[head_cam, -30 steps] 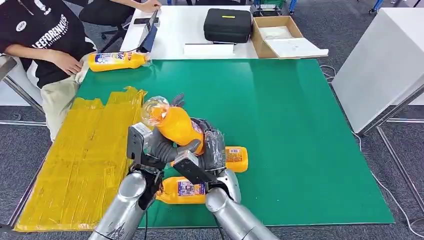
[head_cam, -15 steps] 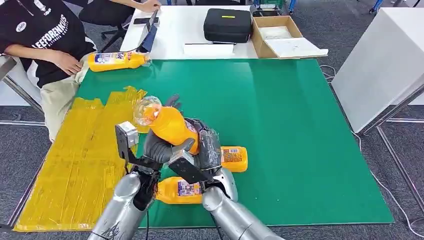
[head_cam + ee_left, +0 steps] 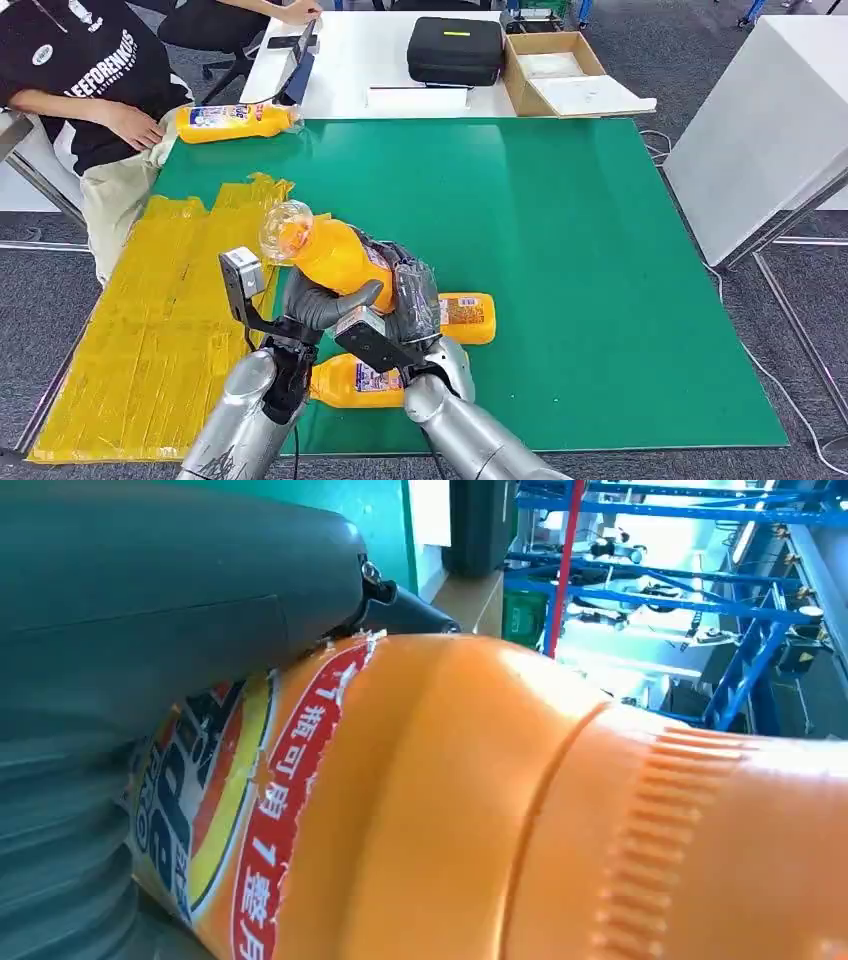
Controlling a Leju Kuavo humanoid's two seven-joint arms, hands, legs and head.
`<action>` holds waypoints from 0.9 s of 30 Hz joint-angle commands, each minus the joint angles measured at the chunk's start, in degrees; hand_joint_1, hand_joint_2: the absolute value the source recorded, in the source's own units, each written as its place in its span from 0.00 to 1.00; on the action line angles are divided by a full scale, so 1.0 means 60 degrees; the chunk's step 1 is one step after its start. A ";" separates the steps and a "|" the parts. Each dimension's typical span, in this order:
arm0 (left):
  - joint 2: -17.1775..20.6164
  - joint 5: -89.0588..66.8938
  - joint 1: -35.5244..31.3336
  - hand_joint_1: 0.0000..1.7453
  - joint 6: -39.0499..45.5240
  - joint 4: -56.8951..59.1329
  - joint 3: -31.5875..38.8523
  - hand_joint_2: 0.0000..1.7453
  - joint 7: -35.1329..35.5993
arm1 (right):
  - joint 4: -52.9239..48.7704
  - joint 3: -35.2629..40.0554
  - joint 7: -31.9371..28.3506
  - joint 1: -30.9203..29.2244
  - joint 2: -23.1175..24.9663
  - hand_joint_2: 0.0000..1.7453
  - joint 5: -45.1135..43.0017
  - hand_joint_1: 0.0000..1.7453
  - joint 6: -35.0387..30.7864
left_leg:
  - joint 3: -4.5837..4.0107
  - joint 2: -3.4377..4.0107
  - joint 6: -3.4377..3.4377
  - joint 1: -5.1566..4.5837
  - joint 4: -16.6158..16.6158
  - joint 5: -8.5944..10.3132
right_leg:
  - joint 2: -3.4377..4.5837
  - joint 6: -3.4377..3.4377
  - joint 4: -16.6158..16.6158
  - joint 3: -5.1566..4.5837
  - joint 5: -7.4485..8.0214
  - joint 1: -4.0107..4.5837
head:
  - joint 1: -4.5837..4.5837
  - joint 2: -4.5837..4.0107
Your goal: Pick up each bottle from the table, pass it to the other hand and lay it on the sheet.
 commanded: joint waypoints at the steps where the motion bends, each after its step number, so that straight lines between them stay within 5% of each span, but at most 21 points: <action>1: -0.0040 0.0117 -0.0644 1.00 0.0115 0.0344 0.0257 1.00 0.0008 | 0.0363 -0.0204 -0.0256 -0.0039 -0.0084 1.00 0.0220 1.00 0.0050 | 0.0022 -0.0021 -0.0040 0.0018 0.0003 -0.0006 | -0.0032 -0.0024 -0.0007 0.0036 -0.0010 0.0017 | 0.0000 0.0000; 7: -0.0022 0.0197 -0.0757 1.00 0.0243 0.0246 0.0481 1.00 0.0073 | -0.0337 -0.0724 -0.0185 -0.0035 -0.0129 1.00 0.0411 0.96 0.0108 | 0.0006 -0.0017 -0.0032 0.0015 0.0008 -0.0004 | -0.0026 -0.0019 -0.0001 0.0017 -0.0007 0.0015 | 0.0000 0.0000; 8: 0.0005 0.0198 -0.0753 1.00 0.0283 0.0203 0.0553 1.00 0.0078 | -0.1019 -0.0837 -0.0240 0.0213 -0.0250 1.00 0.0450 0.00 0.0102 | 0.0015 -0.0021 -0.0042 0.0021 0.0012 -0.0009 | -0.0033 -0.0025 0.0000 0.0030 -0.0012 0.0020 | 0.0000 0.0000; 15: 0.0086 0.0243 -0.0693 1.00 0.0380 0.0096 0.0716 1.00 0.0075 | -0.2515 -0.0903 -0.0027 0.0820 -0.0621 1.00 0.0810 0.00 0.0217 | 0.0018 -0.0008 -0.0033 0.0010 -0.0001 -0.0004 | -0.0017 -0.0019 -0.0006 0.0027 -0.0005 0.0009 | 0.0004 0.0000; 20: 0.0431 0.0297 0.0069 1.00 0.0449 -0.0741 0.1212 1.00 -0.0103 | -0.7611 -0.0874 0.0716 0.3293 -0.2167 1.00 0.1632 0.00 0.1415 | 0.0035 -0.0021 -0.0033 0.0013 -0.0013 -0.0013 | -0.0028 -0.0018 -0.0022 0.0049 -0.0016 0.0013 | 0.0000 0.0000; 27: 0.0430 0.0300 0.0159 1.00 0.0420 -0.0770 0.1242 1.00 -0.0150 | -0.7763 -0.0893 0.0731 0.3397 -0.2246 1.00 0.1645 0.00 0.1460 | 0.0014 -0.0008 -0.0045 0.0013 0.0002 -0.0019 | -0.0017 -0.0023 -0.0008 0.0028 -0.0015 0.0012 | 0.0000 0.0004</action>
